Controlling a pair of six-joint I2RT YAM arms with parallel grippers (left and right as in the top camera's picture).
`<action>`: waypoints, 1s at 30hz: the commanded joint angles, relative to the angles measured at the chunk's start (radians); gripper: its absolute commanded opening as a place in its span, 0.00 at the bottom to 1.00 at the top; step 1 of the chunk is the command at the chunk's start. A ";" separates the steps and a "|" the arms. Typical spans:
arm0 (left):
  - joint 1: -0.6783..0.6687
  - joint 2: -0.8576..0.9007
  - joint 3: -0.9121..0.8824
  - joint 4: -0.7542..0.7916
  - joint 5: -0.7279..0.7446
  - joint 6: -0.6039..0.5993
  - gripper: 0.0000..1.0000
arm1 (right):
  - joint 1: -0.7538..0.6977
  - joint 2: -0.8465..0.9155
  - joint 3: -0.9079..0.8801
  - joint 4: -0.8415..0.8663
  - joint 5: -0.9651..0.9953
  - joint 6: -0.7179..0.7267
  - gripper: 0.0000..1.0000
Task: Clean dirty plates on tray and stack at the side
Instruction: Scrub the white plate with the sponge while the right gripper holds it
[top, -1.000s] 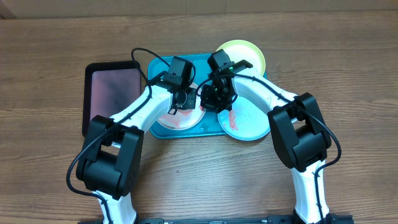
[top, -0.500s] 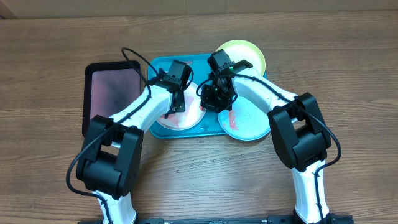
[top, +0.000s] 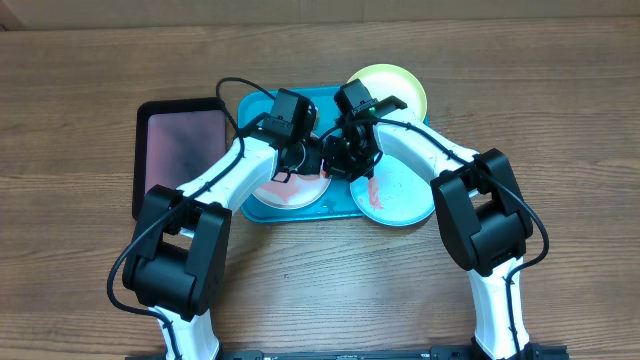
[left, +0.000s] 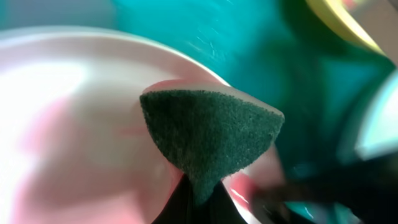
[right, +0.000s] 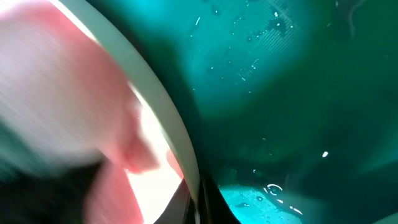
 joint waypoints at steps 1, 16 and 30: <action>-0.004 0.014 0.004 0.006 -0.282 -0.149 0.04 | -0.002 0.010 -0.007 -0.004 0.017 0.001 0.04; -0.005 0.014 0.004 -0.246 0.061 0.024 0.04 | -0.002 0.010 -0.007 0.002 0.018 0.001 0.04; 0.118 0.013 0.153 -0.254 0.126 -0.130 0.04 | -0.002 0.010 -0.007 0.003 0.018 -0.007 0.04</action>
